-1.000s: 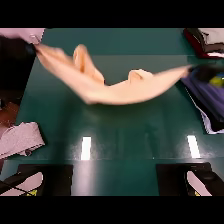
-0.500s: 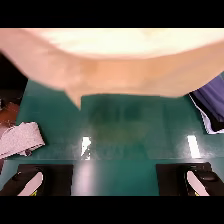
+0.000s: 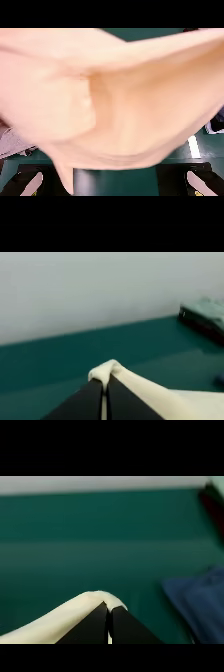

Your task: Fold the shirts.

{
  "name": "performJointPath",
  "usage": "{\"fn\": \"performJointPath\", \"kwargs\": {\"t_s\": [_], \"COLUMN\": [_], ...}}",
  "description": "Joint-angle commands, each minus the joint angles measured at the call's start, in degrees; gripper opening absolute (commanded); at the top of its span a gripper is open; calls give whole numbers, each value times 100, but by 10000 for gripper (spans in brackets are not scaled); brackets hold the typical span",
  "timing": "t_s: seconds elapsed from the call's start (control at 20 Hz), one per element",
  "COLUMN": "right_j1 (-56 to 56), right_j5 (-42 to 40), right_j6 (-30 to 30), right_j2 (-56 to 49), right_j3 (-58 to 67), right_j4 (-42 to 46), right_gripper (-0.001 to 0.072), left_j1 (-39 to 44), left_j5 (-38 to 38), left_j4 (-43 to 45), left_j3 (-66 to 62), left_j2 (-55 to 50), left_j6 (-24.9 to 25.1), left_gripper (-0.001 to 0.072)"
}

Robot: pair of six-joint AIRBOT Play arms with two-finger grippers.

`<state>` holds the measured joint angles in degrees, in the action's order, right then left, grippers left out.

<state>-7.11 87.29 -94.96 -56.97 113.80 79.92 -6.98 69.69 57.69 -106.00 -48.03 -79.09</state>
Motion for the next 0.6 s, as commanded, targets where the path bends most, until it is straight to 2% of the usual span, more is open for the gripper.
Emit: {"fn": "performJointPath", "kwargs": {"t_s": [0.0, 0.1, 0.2, 0.4, 0.55], "right_j1": [-2, -2, -2, 20, 179], "right_j5": [1331, 1294, 911, -564, -1458], "right_j6": [-48, 160, 164, 133, 133], "right_j2": [-887, -1410, -1878, -2446, -2684], "right_j3": [-992, -1687, -2247, -2813, -2811], "right_j4": [85, 81, 120, 85, 68], "right_gripper": [15, 15, 15, 16, 17], "left_j1": [-2, -2, 0, -2, -2], "left_j5": [841, 848, 546, -496, -1325], "left_j4": [164, 144, -42, -638, -717], "left_j3": [1460, 2286, 2920, 3348, 3338], "left_j2": [-422, -828, -1294, -2422, -3003], "left_j6": [-103, -57, 20, 822, 815], "left_gripper": [25, 26, 26, 26, 27]}}
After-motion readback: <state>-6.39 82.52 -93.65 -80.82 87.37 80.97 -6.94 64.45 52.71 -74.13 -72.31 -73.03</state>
